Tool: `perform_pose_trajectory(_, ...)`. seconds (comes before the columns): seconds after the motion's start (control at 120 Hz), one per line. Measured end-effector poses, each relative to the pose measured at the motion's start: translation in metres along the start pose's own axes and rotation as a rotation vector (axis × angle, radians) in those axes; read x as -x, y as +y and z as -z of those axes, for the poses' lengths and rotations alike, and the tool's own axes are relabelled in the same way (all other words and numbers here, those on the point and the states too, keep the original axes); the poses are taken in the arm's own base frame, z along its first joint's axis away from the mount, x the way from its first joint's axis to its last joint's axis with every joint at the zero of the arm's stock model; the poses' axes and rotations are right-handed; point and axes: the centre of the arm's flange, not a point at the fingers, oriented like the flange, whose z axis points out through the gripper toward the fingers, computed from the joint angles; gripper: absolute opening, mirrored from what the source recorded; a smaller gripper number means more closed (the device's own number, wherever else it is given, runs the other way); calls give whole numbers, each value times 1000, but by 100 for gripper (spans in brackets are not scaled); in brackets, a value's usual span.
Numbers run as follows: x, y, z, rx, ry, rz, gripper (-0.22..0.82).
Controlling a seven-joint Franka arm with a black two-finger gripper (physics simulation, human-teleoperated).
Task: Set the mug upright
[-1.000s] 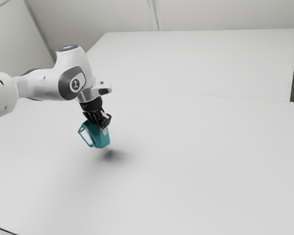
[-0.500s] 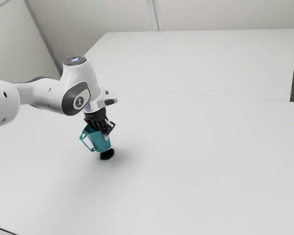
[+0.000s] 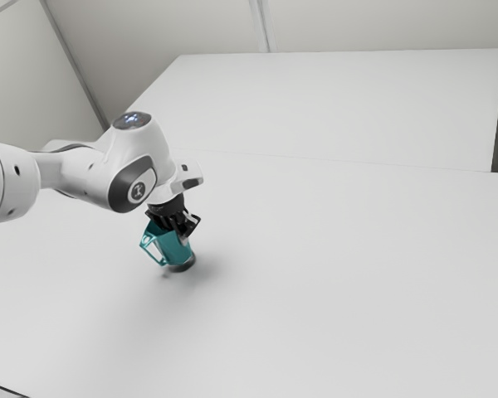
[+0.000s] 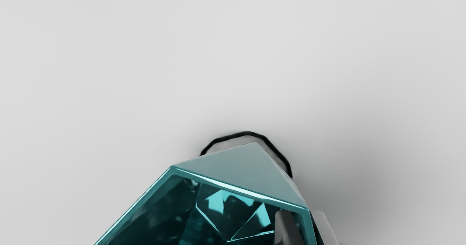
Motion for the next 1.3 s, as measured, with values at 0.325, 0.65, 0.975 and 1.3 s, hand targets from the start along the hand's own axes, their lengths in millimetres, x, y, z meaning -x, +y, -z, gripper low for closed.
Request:
perform_pose_trajectory(0.325,-1,-2,-4,4,3,45,8)
perform_pose_trajectory(0.65,-23,-6,41,21,18,87,49)
perform_pose_trajectory(0.975,-43,-15,114,40,-66,102,58)
perform_pose_trajectory(1.3,-54,-28,208,42,-55,85,60)
